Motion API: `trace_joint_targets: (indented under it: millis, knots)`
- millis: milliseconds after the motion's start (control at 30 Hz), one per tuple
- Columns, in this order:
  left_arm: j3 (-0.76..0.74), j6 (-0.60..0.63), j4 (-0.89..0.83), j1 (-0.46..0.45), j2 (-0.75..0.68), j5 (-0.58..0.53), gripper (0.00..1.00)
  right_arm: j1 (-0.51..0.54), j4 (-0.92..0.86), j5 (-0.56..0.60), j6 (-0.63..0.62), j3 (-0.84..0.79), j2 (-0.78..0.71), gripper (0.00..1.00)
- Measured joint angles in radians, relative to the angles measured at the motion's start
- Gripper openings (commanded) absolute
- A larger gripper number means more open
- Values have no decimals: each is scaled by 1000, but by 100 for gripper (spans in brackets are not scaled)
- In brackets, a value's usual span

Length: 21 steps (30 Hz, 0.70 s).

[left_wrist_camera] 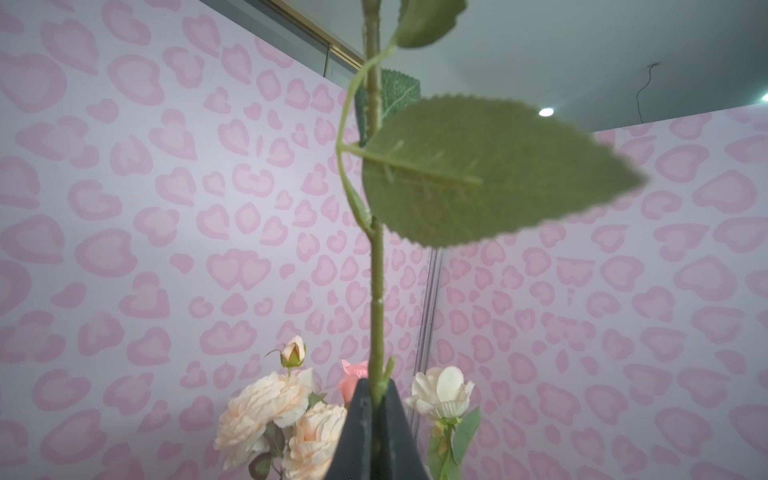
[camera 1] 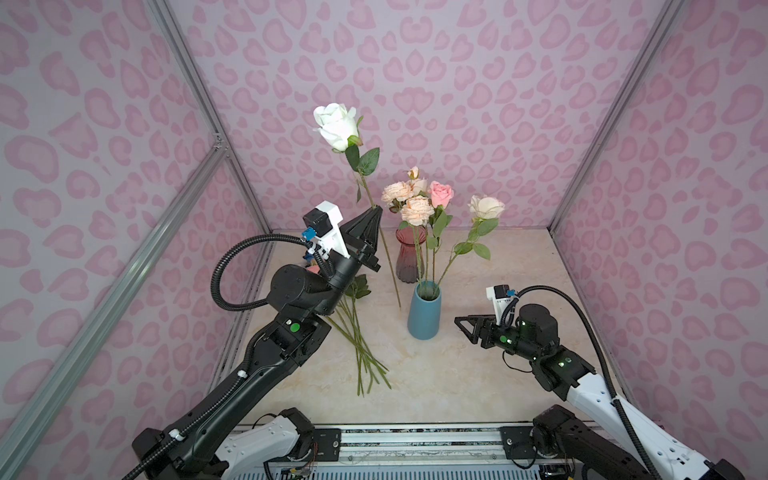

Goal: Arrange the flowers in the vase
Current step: 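Lift the white rose stem upright toward the teal cup with the left gripper, then lower the white rose stem into the teal cup with the left gripper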

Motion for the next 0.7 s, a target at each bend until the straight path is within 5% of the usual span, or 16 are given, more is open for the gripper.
trace_joint_targets:
  millis: [233, 700]
  knots:
    - [114, 43, 116, -31, 161, -2, 3, -12, -21, 20, -11, 0, -14, 65]
    - [114, 64, 164, -82, 323, -30, 3, -40, -26, 23, -26, -9, -31, 65]
